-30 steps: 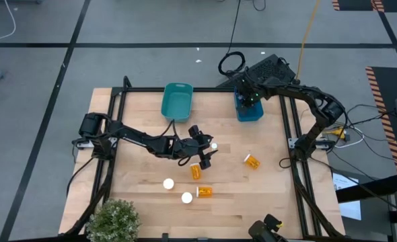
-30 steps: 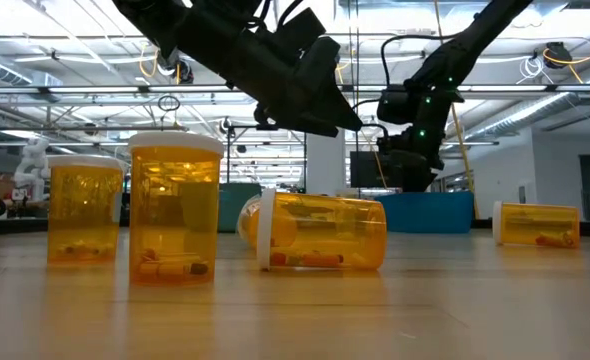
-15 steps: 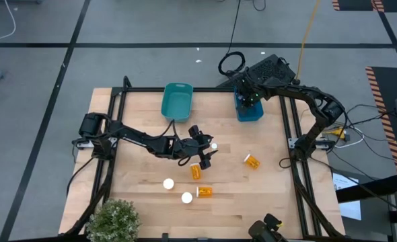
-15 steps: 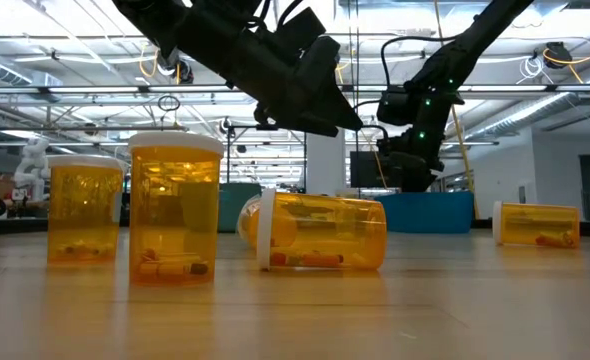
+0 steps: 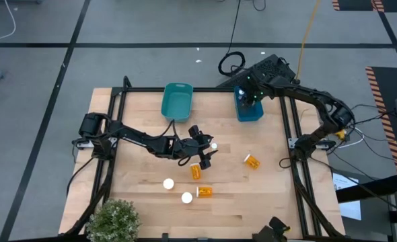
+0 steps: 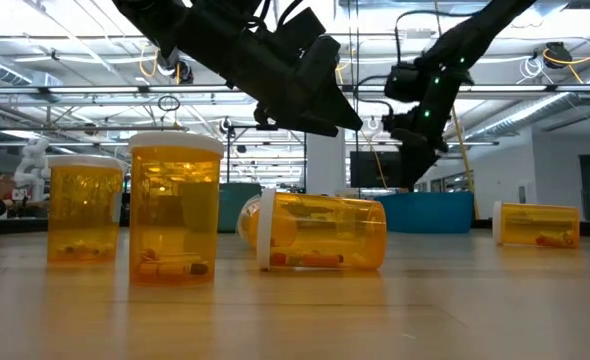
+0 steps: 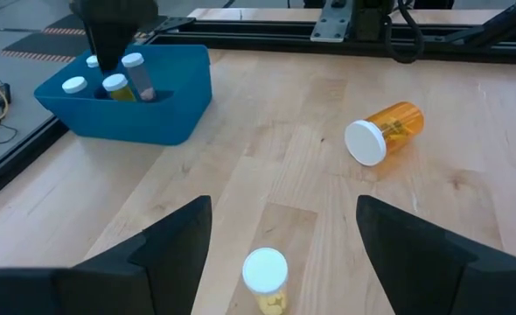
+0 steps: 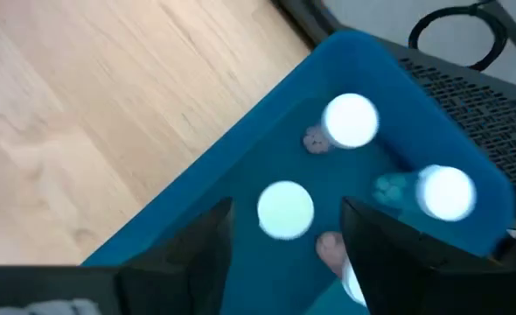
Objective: Pick and place medicine bottles into bin by pill shape (circle, oval)
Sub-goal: Put the small yellow pill bottle into the blue bin
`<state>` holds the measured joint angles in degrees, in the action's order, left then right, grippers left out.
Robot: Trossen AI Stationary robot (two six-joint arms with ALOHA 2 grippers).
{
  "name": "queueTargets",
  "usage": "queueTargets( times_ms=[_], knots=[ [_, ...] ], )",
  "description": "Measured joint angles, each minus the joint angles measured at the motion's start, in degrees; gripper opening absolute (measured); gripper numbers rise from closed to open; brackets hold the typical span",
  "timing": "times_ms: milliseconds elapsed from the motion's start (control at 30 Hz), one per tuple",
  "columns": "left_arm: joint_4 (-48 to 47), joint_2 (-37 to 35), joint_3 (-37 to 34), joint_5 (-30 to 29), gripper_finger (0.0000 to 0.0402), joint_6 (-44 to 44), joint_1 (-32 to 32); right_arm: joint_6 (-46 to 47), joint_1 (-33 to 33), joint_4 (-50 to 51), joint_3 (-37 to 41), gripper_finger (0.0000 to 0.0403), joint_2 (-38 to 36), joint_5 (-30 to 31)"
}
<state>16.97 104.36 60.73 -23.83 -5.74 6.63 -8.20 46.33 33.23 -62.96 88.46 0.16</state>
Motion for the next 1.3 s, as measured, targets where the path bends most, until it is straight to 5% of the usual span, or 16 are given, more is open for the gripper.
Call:
queueTargets(
  times_ms=[200,433,767,933,1300],
  knots=[
    [-0.3,0.0,0.0,0.0,0.0289,0.3,0.0,1.8,-5.0,3.8,0.0,0.0208,-7.3,-0.3],
    [-1.6,-0.2,0.0,-0.6,0.0289,-0.7,-0.5,6.5,-21.4,5.0,0.0,0.0208,-13.6,-0.1],
    [-19.0,-7.9,-0.8,-0.6,0.0289,-0.2,-1.8,17.1,-40.3,1.8,0.0,0.0208,-12.5,9.1],
    [-19.2,-10.1,-4.0,3.6,0.0289,1.3,-1.7,23.8,-43.5,-1.0,-0.1,0.0208,-9.6,8.7],
    [-19.7,-10.4,-6.6,7.3,0.0289,2.8,-3.5,19.6,-44.0,1.3,-5.0,0.0208,1.2,5.6]
  ],
)
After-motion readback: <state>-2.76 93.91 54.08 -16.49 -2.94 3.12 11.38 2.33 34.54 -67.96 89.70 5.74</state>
